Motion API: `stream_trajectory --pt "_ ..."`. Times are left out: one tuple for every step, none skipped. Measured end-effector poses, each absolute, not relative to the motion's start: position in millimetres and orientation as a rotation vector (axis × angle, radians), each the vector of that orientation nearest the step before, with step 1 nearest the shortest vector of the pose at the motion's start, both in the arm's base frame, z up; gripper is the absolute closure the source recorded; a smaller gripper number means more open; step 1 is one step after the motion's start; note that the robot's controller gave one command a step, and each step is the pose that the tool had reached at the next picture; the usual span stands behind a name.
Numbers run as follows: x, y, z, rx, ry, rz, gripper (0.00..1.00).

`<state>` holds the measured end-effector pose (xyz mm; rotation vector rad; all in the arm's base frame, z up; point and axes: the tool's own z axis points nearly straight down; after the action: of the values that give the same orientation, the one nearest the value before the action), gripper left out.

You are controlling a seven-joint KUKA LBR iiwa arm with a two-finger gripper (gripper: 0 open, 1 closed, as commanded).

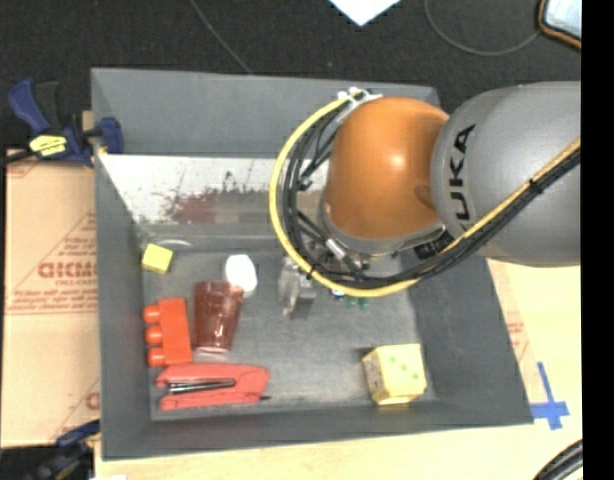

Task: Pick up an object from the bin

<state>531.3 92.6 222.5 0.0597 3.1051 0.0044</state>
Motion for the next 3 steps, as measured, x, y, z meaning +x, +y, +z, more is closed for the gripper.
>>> stream_trajectory --pt "564.4 111 182 -0.011 3.1 0.003 1.0" --pt "566.5 115 179 -0.038 3.098 0.0 1.0" --pt "561.4 152 151 -0.114 3.093 0.001 1.0"
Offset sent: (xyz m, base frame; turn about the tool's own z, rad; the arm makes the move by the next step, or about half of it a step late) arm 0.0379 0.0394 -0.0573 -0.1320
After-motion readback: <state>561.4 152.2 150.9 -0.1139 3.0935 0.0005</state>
